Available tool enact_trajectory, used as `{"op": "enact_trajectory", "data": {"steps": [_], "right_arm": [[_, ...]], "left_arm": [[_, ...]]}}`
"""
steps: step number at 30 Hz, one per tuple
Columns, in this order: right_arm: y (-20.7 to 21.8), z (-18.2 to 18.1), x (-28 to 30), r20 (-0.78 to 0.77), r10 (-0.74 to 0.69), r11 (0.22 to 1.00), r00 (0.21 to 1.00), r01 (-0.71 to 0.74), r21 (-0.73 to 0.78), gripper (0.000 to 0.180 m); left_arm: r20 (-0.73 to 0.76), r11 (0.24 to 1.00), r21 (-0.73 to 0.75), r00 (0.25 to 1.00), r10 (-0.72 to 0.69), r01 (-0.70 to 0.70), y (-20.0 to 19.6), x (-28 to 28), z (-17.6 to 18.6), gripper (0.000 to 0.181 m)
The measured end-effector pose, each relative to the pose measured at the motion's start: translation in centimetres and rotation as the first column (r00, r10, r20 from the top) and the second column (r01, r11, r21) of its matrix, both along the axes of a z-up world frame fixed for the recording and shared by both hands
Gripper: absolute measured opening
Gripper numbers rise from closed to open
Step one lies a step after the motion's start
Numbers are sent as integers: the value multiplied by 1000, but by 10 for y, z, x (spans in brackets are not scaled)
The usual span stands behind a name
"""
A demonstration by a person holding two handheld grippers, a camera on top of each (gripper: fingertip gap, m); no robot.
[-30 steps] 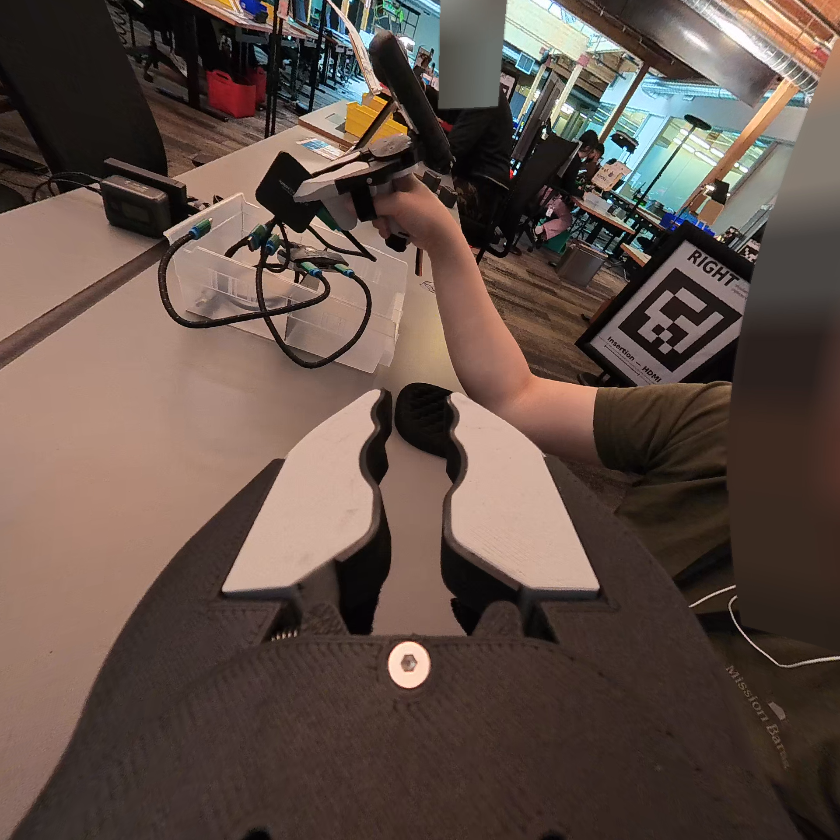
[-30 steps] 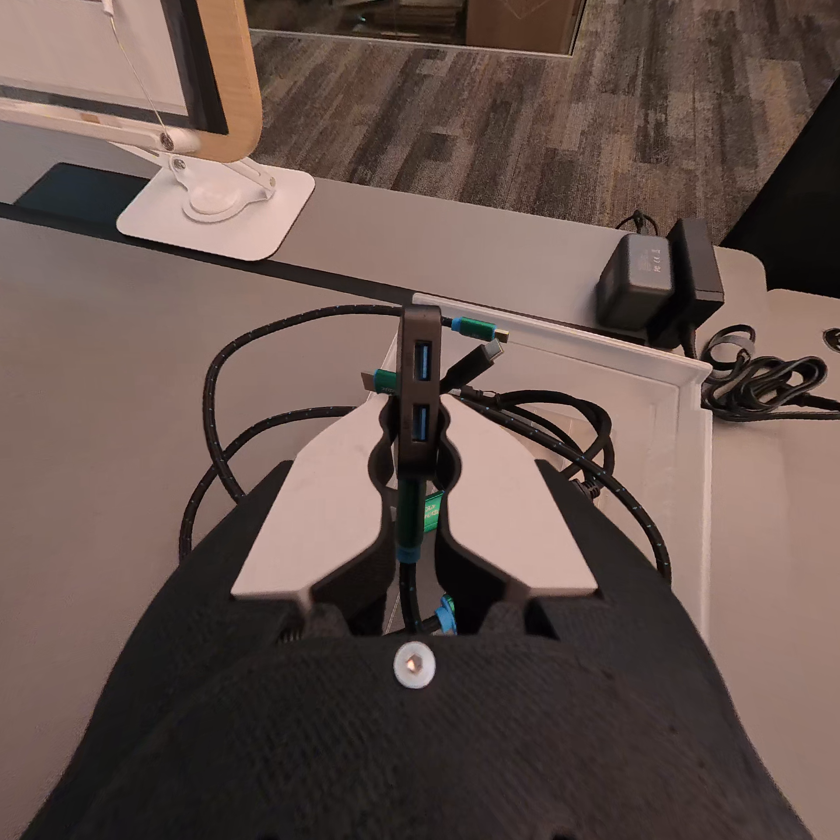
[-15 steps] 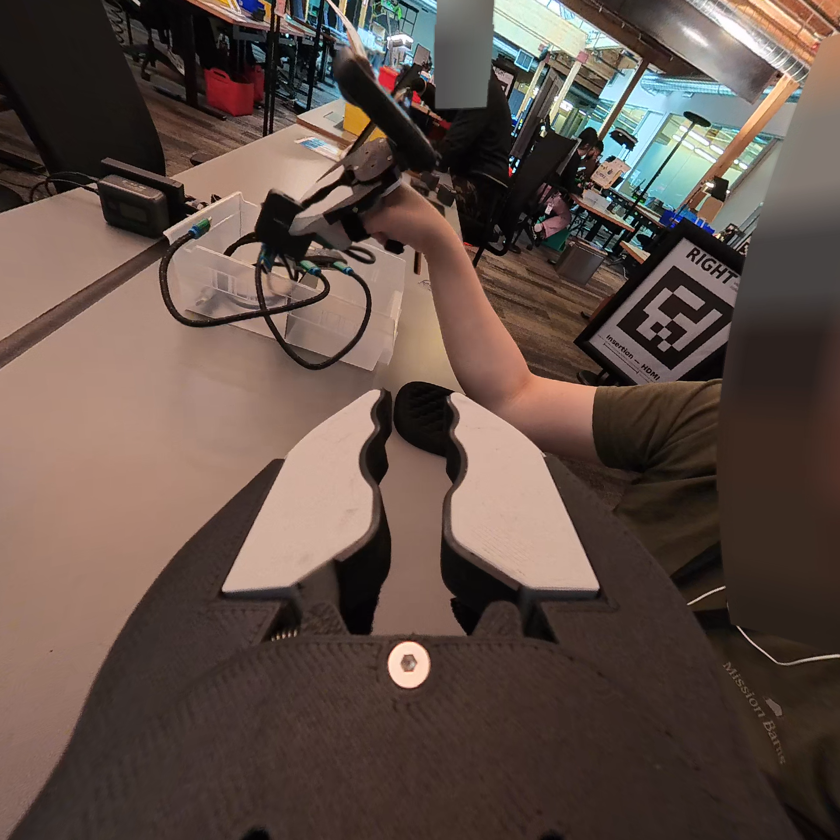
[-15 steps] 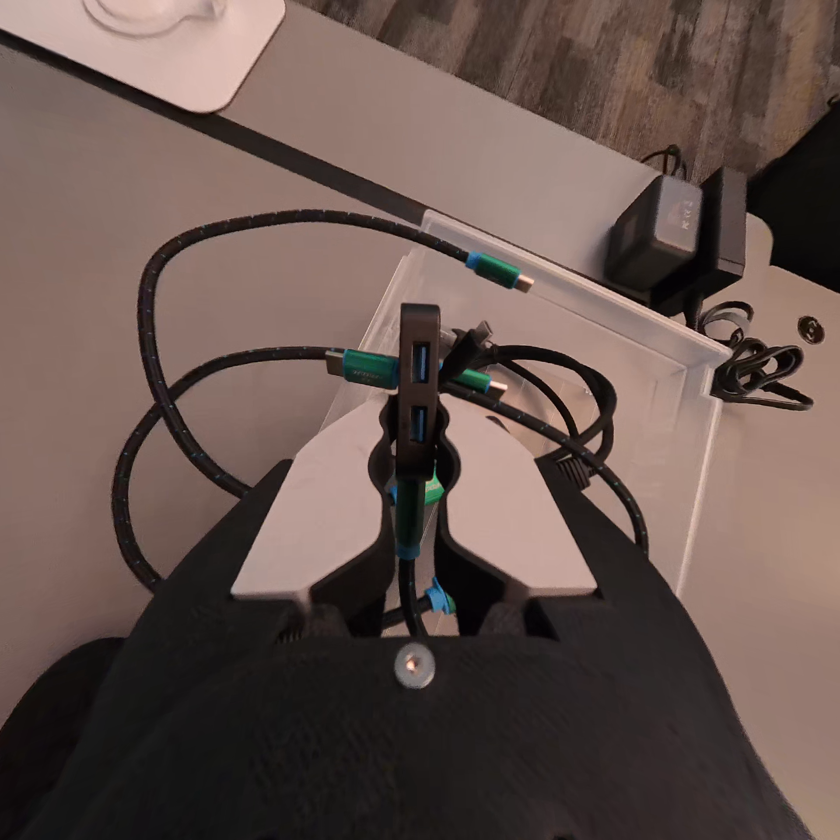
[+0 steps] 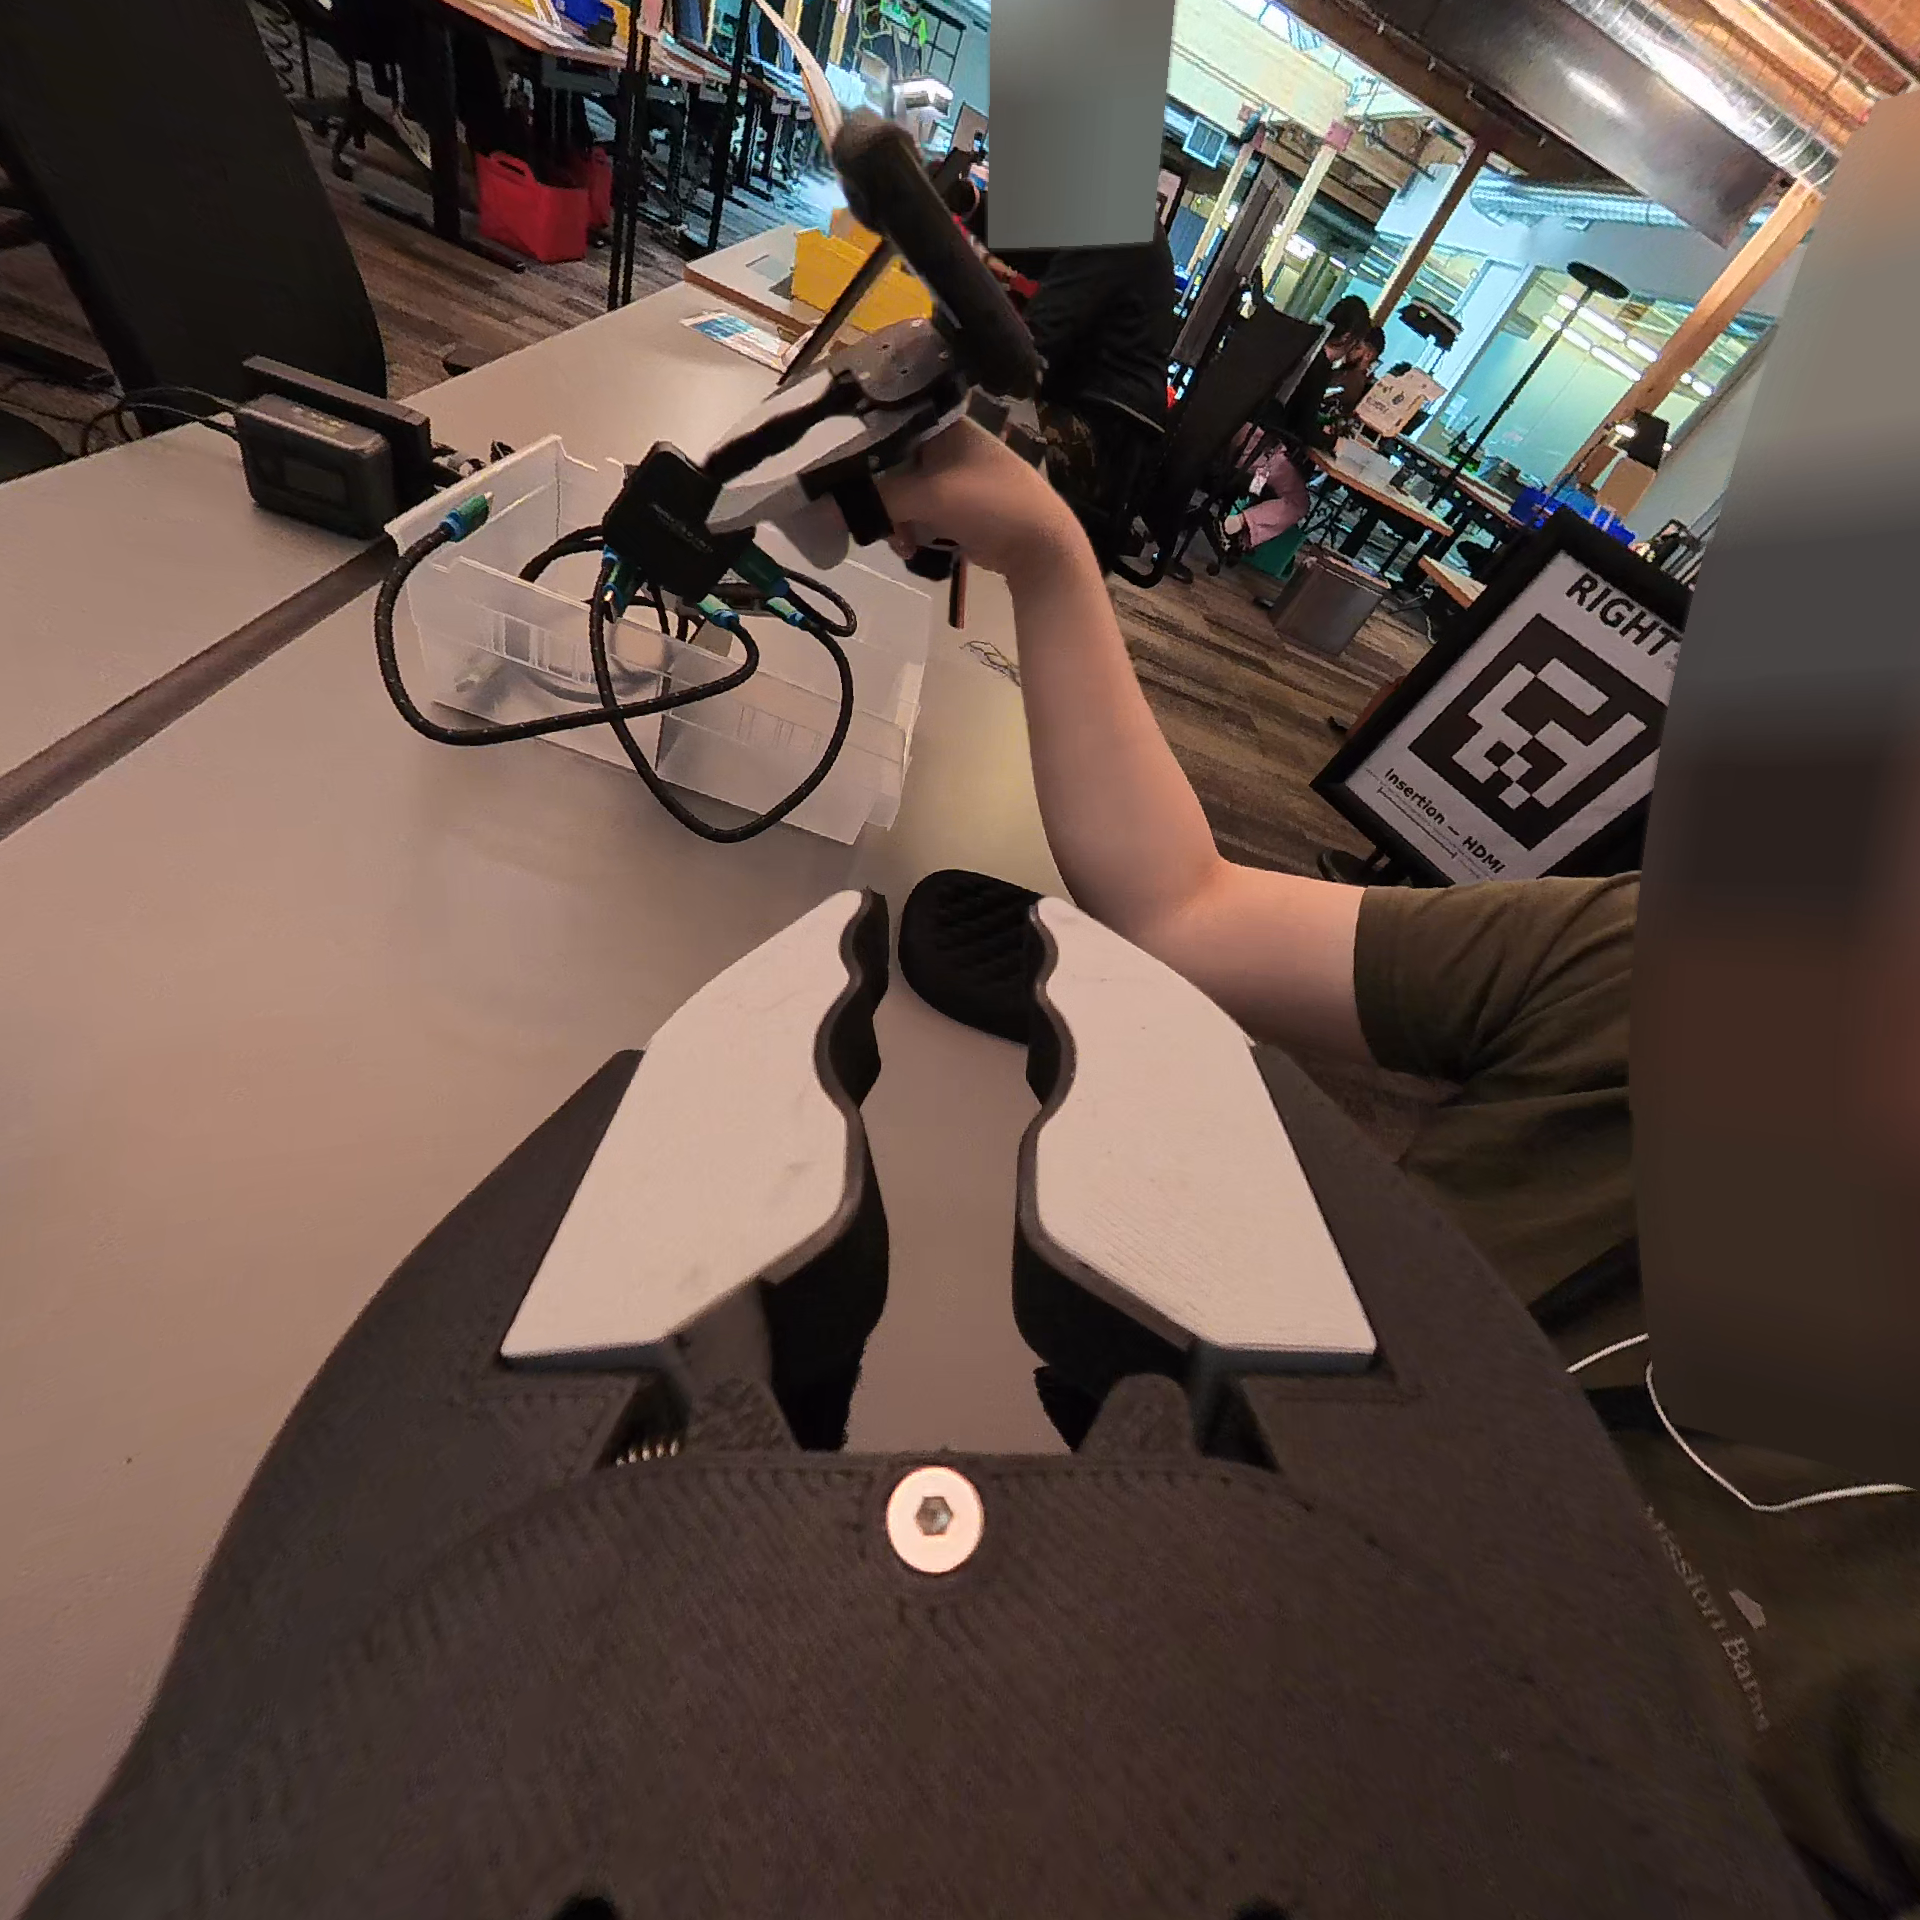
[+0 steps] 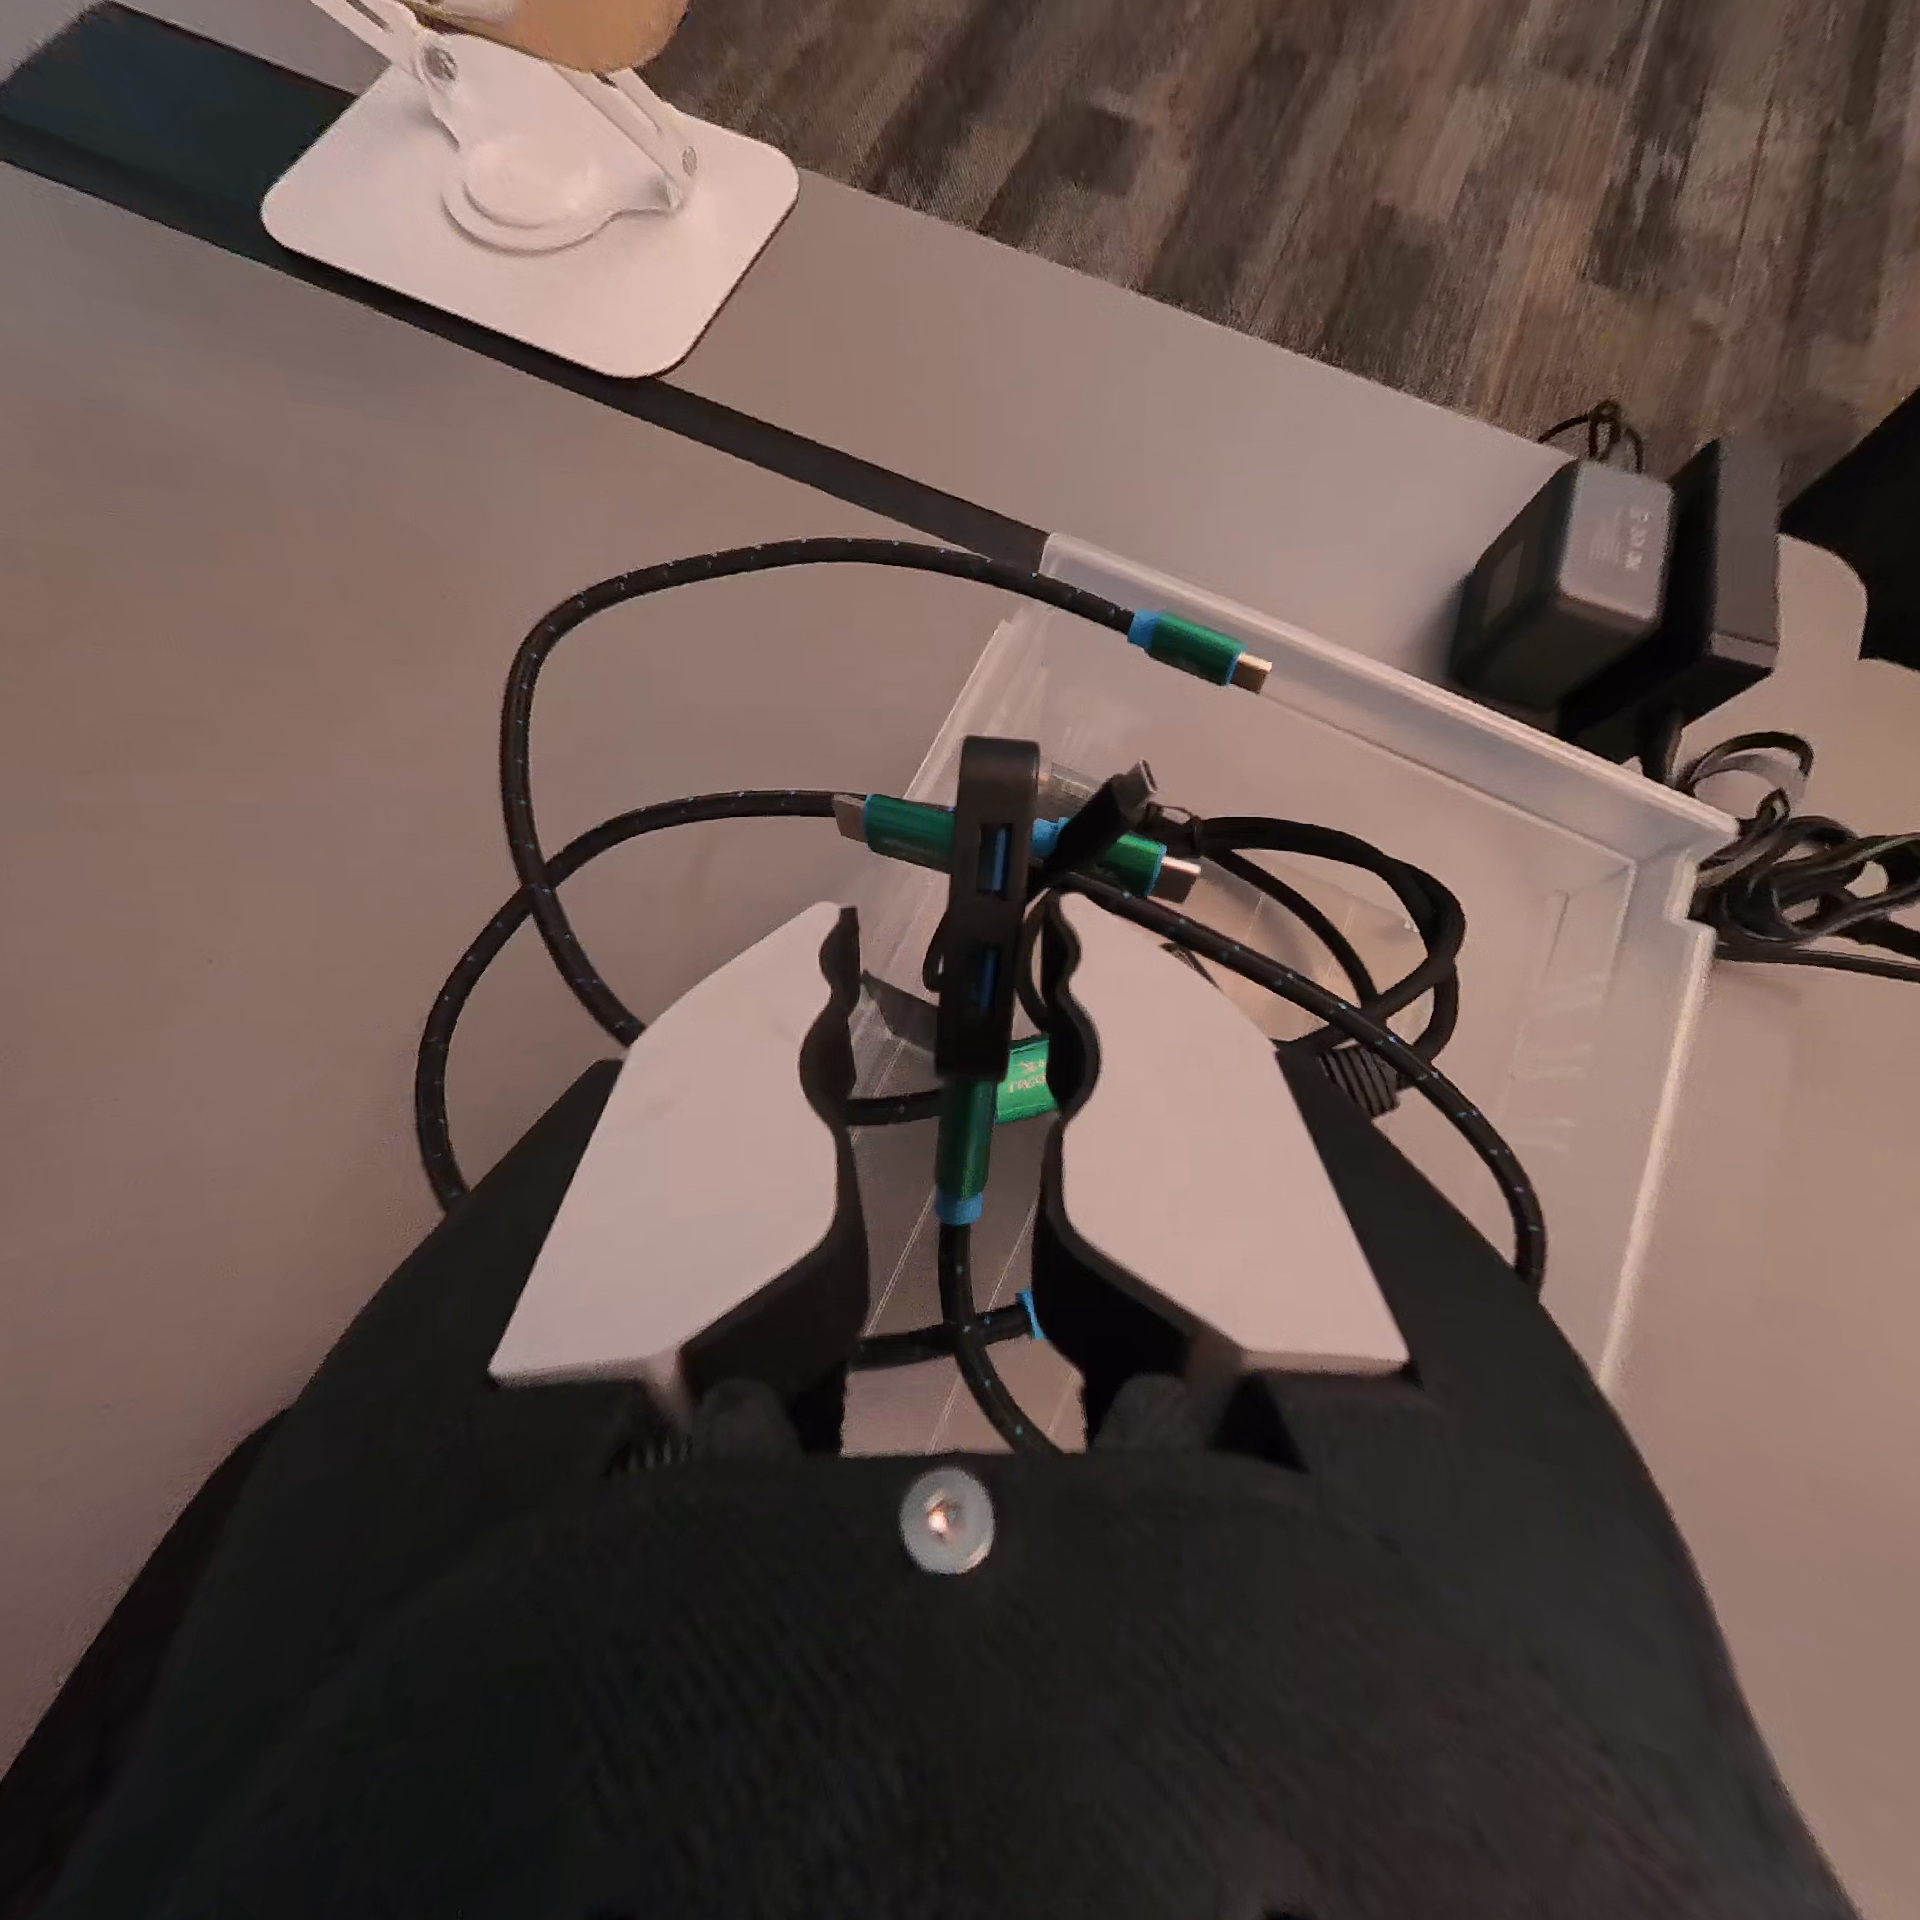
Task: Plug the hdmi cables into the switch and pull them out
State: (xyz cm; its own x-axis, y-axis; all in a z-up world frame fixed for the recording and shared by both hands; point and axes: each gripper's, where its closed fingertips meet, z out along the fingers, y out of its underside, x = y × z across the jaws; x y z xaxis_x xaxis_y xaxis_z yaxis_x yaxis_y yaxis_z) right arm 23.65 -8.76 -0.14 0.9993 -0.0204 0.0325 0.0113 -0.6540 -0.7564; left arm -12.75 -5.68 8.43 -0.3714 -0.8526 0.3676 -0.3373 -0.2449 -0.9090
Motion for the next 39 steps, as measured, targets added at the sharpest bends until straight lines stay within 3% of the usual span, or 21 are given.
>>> {"op": "enact_trajectory", "data": {"steps": [4,6,8,10,13,16,20,23,25,28,30,39], "right_arm": [[-21,20,9,48,-46,998,998,43,53,39],[-43,28,35,75,-170,983,983,163,84,40],[-72,27,75,99,-345,937,933,335,104,41],[-103,6,111,68,-489,872,870,484,69,42],[-128,-48,121,-66,-487,871,871,478,-114,35],[-133,-84,122,-162,-512,850,843,471,-237,26],[-132,-97,127,-146,-574,801,805,516,-304,21],[-134,-98,128,-101,-583,785,806,527,-325,11],[-129,-98,115,-193,-541,822,818,466,-327,6],[-116,-99,90,-366,-463,878,807,360,-315,10],[-105,-98,82,-401,-437,892,805,332,-305,12],[-80,-101,43,-204,-331,863,922,208,-460,8]], "left_arm": [[10,1000,8,1000,27,-27,7,-9,6,25],[23,997,14,997,74,-75,17,-18,13,26],[42,980,17,980,196,-197,40,-30,22,31],[60,917,14,916,398,-399,77,-50,30,44],[82,714,73,718,691,-696,140,-102,35,59],[124,459,84,466,876,-885,189,-172,39,71],[79,110,83,116,990,-990,233,-268,22,78],[-48,-47,237,-60,997,-970,244,-320,-12,82],[-158,-57,297,-108,982,-953,244,-336,-36,76],[-355,26,330,-98,929,-944,238,-340,-78,71],[-471,83,356,-102,876,-931,233,-343,-104,72],[-734,229,386,-147,663,-894,213,-362,-176,65]]}}
